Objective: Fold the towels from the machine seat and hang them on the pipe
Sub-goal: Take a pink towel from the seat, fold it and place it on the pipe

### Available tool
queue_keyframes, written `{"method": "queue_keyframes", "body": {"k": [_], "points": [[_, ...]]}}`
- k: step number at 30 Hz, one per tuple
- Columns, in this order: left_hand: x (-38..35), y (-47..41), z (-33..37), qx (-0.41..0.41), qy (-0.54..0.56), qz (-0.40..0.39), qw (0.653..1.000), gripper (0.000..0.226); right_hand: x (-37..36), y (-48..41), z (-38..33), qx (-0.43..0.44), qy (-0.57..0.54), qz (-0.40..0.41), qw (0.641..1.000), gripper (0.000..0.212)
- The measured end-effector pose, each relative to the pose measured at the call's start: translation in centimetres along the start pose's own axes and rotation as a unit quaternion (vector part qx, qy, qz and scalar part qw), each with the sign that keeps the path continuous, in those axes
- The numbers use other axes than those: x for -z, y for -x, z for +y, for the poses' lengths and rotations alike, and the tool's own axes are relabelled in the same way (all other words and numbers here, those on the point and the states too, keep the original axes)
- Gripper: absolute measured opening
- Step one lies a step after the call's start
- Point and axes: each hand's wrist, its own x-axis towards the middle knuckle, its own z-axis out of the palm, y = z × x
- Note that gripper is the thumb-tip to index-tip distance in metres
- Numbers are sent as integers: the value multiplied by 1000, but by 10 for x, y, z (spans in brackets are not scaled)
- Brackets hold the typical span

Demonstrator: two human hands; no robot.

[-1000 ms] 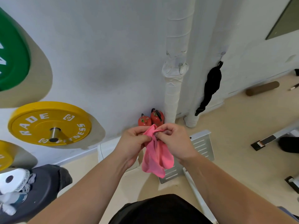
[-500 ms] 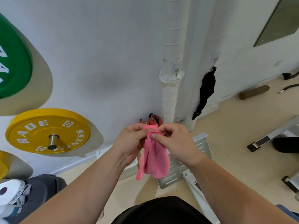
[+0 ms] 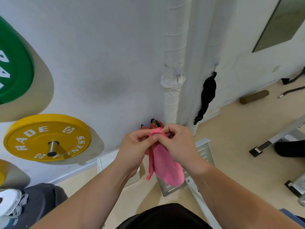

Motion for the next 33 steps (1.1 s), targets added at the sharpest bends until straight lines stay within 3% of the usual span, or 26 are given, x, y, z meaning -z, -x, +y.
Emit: {"method": "queue_keyframes", "body": {"k": [3, 6, 9, 13, 17, 19, 21, 25, 28, 33], "points": [[3, -4, 2, -11, -30, 29, 999, 21, -3, -2, 1, 32, 40, -25, 998, 15], [9, -11, 10, -23, -48, 52, 997, 23, 4, -10, 14, 85, 158, -92, 979, 27], [23, -26, 20, -50, -67, 113, 990, 29, 14, -20, 33, 120, 316, -175, 924, 40], [51, -49, 30, -97, -113, 176, 973, 28, 28, -26, 43, 132, 513, -220, 819, 36], [82, -65, 32, -96, -143, 224, 959, 30, 49, -36, 50, 113, 601, -224, 759, 40], [94, -69, 33, -93, -163, 232, 955, 31, 59, -45, 53, 99, 620, -216, 748, 45], [102, -70, 31, -88, -180, 239, 950, 27, 66, -54, 45, 91, 605, -203, 765, 45], [115, -72, 30, -76, -139, 265, 951, 26, 83, -66, 5, 140, 395, -141, 897, 22], [115, -74, 36, -79, -121, 238, 960, 24, 95, -75, -30, 117, 228, -86, 963, 17], [103, -82, 48, -77, -146, 186, 969, 21, 107, -92, -45, 36, 49, 6, 998, 15]]}}
